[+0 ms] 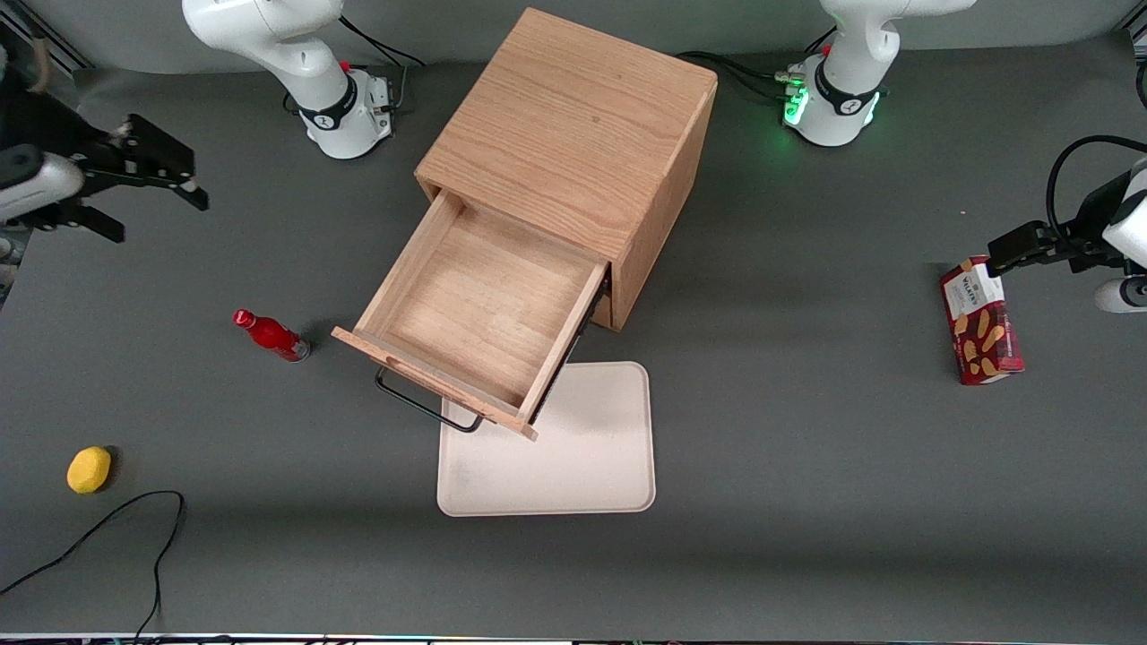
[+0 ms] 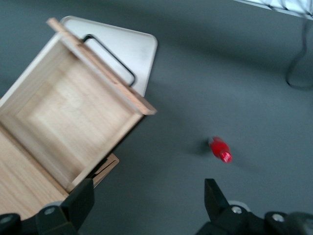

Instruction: Open upper drawer

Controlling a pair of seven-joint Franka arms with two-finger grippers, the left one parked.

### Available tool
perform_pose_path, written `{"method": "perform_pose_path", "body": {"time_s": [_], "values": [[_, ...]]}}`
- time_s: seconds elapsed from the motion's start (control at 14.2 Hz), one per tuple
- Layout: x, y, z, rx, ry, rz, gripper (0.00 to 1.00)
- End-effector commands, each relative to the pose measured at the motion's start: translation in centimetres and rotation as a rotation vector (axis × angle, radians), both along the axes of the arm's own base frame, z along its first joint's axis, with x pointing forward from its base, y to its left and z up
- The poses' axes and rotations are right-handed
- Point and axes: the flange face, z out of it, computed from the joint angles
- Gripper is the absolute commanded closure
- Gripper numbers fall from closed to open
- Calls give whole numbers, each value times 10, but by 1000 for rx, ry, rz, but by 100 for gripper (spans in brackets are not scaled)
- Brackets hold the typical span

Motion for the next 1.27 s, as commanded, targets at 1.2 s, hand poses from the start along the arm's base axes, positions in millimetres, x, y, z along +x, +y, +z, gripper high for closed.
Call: {"method": "perform_pose_path", "body": {"time_s": [1.2], "values": [[9,-120,-66,-69,-53,-271,0]]}}
